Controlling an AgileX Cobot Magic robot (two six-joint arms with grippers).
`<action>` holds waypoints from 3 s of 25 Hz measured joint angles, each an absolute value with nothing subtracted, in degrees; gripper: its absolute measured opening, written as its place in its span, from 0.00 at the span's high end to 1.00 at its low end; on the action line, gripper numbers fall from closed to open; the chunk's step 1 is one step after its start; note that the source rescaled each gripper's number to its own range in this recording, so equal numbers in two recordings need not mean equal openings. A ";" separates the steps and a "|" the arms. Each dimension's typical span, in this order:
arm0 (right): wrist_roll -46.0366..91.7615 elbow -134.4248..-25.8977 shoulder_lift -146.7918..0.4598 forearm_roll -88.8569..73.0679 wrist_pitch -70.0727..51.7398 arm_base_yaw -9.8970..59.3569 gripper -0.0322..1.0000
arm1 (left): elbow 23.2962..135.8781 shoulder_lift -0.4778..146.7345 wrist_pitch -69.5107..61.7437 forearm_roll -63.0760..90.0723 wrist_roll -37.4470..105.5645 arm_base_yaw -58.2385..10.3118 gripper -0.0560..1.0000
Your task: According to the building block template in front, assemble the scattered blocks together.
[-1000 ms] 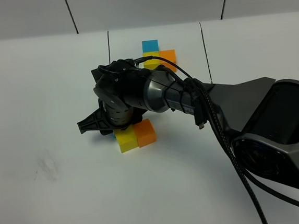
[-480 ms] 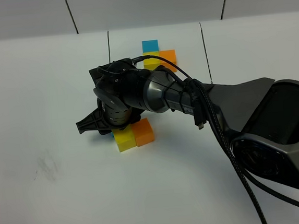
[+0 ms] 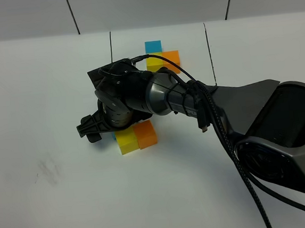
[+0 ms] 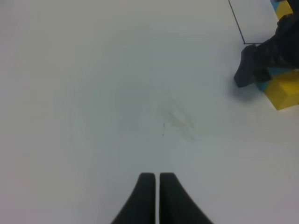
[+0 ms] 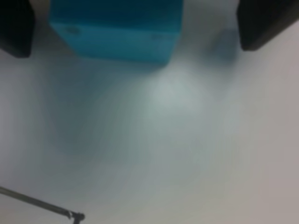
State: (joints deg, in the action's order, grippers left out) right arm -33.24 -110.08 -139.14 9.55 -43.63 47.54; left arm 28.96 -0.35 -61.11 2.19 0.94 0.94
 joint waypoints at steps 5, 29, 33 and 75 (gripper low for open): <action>-31.34 -110.08 -139.14 9.55 -43.68 47.54 0.01 | 28.96 -0.35 -61.11 2.19 0.94 0.94 0.94; -25.39 -122.27 -129.39 21.95 -60.20 47.56 0.61 | 28.96 -0.35 -61.11 2.19 0.94 0.94 0.94; -24.59 -122.27 -128.95 25.98 -64.41 47.56 0.92 | 28.96 -0.35 -61.11 2.19 0.94 0.94 0.94; -17.64 -46.39 -74.26 19.40 -54.93 29.41 0.97 | 28.96 -0.35 -61.11 2.19 0.87 0.94 0.94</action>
